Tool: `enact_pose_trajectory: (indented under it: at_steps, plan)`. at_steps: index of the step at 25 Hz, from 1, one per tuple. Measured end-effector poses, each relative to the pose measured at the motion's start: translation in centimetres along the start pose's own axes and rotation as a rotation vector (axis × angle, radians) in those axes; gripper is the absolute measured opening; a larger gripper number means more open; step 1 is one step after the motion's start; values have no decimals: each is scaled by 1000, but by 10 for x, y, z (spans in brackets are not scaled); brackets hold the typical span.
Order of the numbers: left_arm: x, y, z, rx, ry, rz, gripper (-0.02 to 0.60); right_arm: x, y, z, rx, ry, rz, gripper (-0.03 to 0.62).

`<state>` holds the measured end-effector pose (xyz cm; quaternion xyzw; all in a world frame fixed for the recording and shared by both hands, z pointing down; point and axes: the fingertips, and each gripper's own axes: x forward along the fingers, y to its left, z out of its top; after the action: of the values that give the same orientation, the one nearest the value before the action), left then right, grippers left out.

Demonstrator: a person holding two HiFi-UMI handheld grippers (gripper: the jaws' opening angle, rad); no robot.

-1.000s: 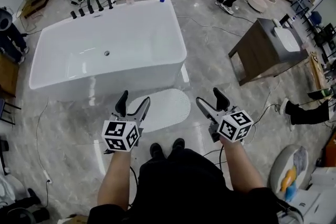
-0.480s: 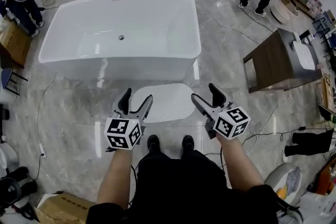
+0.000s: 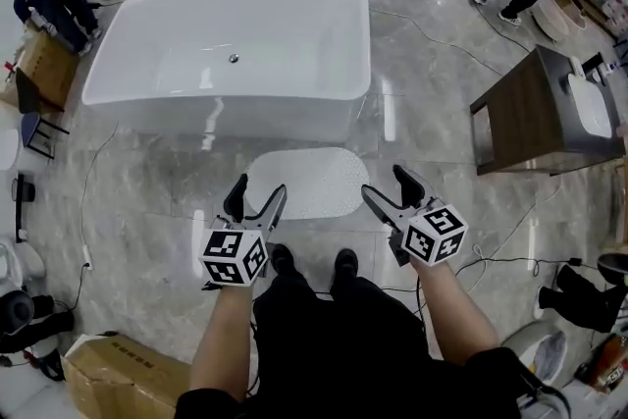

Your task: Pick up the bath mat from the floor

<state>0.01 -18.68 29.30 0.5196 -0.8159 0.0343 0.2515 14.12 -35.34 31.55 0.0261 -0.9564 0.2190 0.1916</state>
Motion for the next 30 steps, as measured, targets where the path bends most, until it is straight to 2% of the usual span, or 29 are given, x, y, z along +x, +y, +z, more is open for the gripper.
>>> enact_pose_trajectory:
  at_steps: [9, 13, 22, 30]
  plan:
    - [8, 25, -57, -81, 68, 70, 344, 32, -10, -47, 35, 106, 37, 360]
    - [14, 46, -97, -116, 95, 90, 344, 51, -12, -80, 30, 176, 45, 364]
    - [63, 92, -171, -188, 116, 123, 327, 121, -31, -140, -5, 280, 60, 371]
    - [95, 124, -245, -208, 164, 128, 324, 174, -50, -202, -12, 324, 67, 373]
